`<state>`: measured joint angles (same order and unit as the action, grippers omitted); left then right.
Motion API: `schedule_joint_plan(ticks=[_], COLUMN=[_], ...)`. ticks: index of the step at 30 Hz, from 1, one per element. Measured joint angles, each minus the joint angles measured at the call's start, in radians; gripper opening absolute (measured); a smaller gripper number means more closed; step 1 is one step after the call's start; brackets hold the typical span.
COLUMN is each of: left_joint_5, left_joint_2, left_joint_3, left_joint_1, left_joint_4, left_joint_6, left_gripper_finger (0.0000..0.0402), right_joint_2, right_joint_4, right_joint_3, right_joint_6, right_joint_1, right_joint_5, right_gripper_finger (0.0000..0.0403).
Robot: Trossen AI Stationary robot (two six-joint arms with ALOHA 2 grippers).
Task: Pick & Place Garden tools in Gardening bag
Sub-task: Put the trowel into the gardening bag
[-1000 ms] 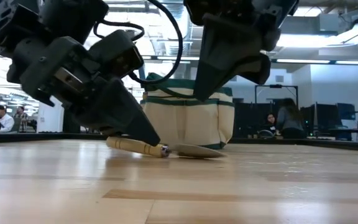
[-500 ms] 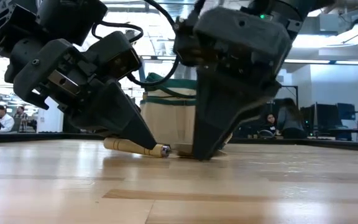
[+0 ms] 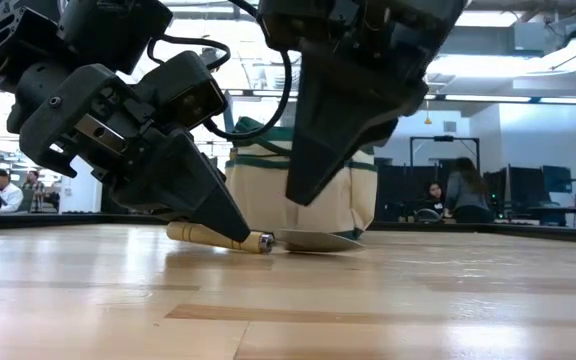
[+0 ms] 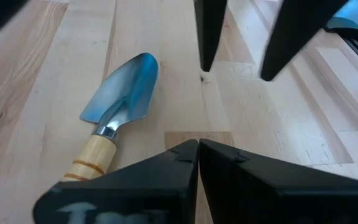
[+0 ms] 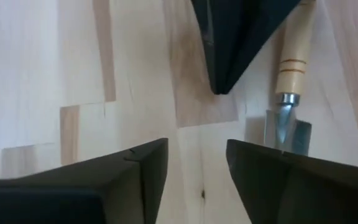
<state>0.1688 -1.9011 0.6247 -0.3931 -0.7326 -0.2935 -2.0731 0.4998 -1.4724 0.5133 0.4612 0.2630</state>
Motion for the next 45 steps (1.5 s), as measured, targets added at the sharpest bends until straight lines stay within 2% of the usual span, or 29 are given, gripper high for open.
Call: schedule_joint_plan(ticks=[8, 23, 34, 38, 45], left_joint_5=[0.000, 0.002, 0.005, 0.005, 0.004], left_joint_2=[0.000, 0.000, 0.001, 0.001, 0.001], left_joint_3=[0.000, 0.000, 0.000, 0.000, 0.000], left_joint_1=[0.000, 0.000, 0.000, 0.000, 0.000], left_joint_4=[0.000, 0.000, -0.002, -0.002, 0.000], left_joint_6=[0.000, -0.003, -0.002, -0.002, -0.003], left_gripper_finger=[0.0003, 0.0003, 0.0003, 0.0003, 0.0003], right_joint_2=[-0.010, -0.010, -0.011, -0.011, -0.008], right_joint_4=[0.015, 0.035, -0.066, -0.065, -0.063], right_joint_3=[0.005, 0.008, 0.117, 0.118, 0.118], right_joint_6=[0.007, -0.019, -0.013, -0.007, -0.007], right_joint_1=[-0.019, -0.051, -0.052, -0.058, -0.075], right_joint_5=[0.053, 0.053, 0.054, 0.056, 0.064], right_gripper_finger=[0.0129, 0.0149, 0.0141, 0.0125, 0.0068])
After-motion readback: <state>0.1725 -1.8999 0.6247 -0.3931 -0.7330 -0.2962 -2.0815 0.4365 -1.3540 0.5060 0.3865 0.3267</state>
